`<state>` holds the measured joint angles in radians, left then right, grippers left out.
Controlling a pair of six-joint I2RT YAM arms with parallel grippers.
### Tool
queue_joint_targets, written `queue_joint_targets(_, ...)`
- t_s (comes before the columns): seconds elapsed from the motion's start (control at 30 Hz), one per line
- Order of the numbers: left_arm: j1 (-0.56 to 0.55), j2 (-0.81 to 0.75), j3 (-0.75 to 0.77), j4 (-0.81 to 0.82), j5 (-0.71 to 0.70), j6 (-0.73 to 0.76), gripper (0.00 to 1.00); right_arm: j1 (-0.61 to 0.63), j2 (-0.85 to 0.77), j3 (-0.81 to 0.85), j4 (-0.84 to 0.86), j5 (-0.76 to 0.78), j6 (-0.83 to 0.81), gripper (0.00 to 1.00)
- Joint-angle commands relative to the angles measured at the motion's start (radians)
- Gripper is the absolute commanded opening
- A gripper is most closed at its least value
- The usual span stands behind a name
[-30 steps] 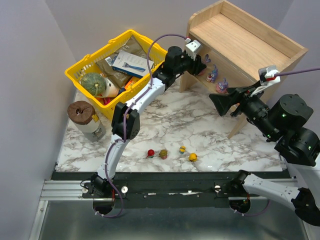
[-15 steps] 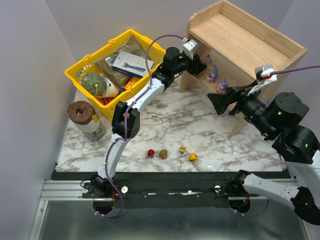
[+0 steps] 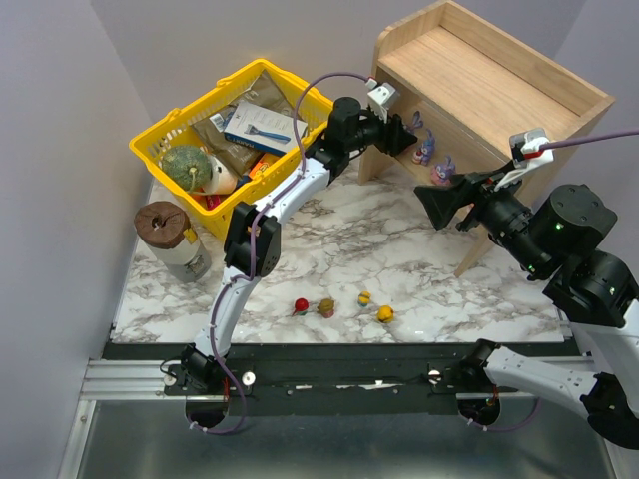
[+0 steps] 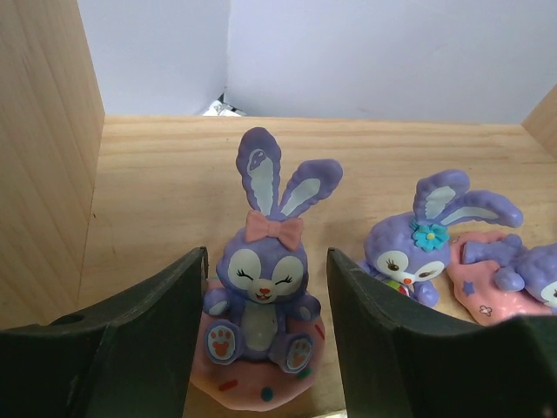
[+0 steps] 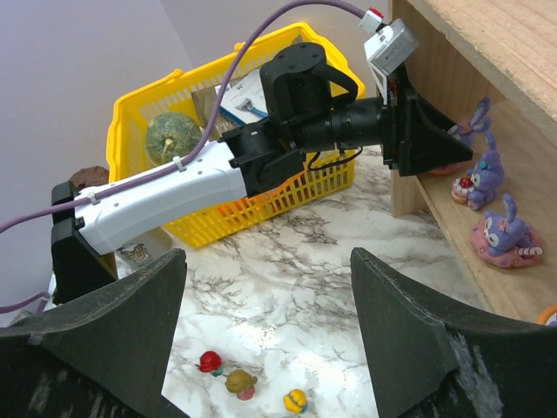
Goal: Place and organize the plastic toys onto the shelf
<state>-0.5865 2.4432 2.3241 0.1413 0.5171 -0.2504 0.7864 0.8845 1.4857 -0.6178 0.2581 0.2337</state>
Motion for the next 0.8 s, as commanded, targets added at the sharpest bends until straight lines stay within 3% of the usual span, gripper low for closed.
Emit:
queue_joint_targets(0.0, 0.027, 0.019, -0.017, 0.024, -0.029, -0.044, 0.66, 0.004, -0.007, -0.011, -0.01, 0.015, -0.011, 0.83)
queue_joint_targets(0.37, 0.033, -0.021, -0.052, 0.107, -0.06, -0.059, 0.79, 0.004, -0.004, -0.005, -0.016, 0.032, -0.007, 0.83)
queue_joint_targets(0.6, 0.045, -0.041, -0.019, 0.172, -0.074, -0.113, 0.81, 0.004, -0.012, 0.008, -0.036, 0.064, 0.016, 0.83)
queue_joint_targets(0.77, 0.047, -0.095, -0.08, 0.207, -0.08, -0.121, 0.8, 0.004, -0.027, -0.004, -0.034, 0.067, 0.03, 0.83)
